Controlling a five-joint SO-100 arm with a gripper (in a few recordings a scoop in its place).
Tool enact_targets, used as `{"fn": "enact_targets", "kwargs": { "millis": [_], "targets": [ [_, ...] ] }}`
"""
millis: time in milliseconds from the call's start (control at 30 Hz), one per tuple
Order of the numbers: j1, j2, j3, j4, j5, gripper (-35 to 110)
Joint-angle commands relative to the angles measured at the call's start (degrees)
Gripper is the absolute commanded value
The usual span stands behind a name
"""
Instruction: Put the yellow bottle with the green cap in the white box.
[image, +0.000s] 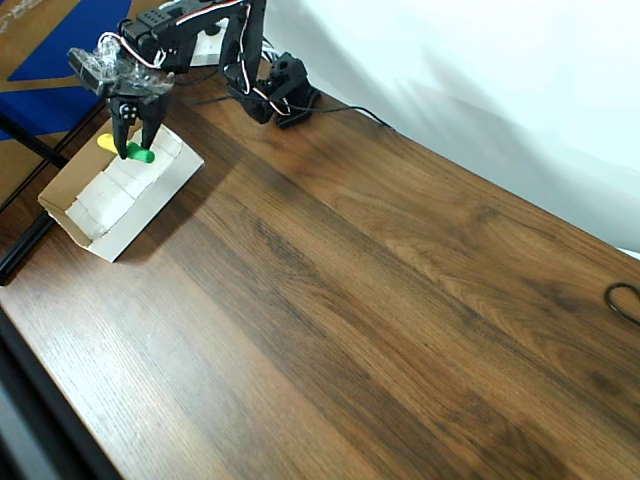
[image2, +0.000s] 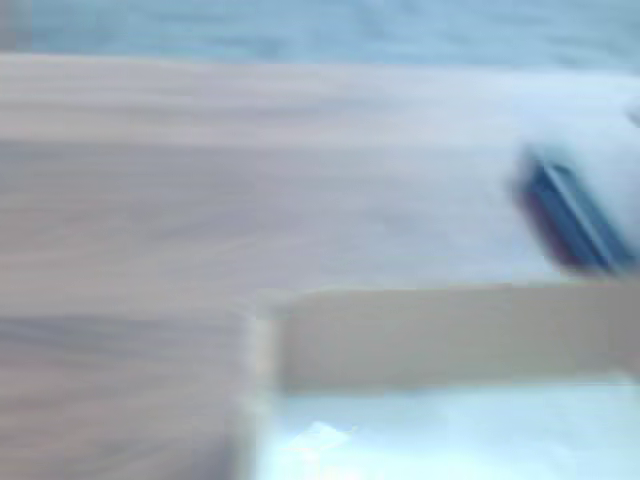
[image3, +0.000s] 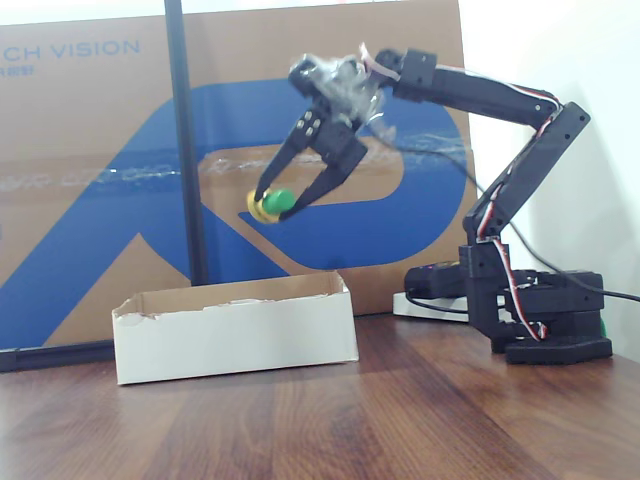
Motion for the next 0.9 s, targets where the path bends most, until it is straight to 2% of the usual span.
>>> {"fn": "enact_targets", "kwargs": {
  "millis": [0,233,600,867],
  "targets": [
    [5.36,3.08,1.23,-3.08,2.11,0],
    [14.68,3.52,6.15,-8.79,5.10,0],
    [10.81,-10.63,-4.31,-9.93,7.73,0],
    [16.52,-21.88,-10.81,-12.13,10.55,1]
  ]
}}
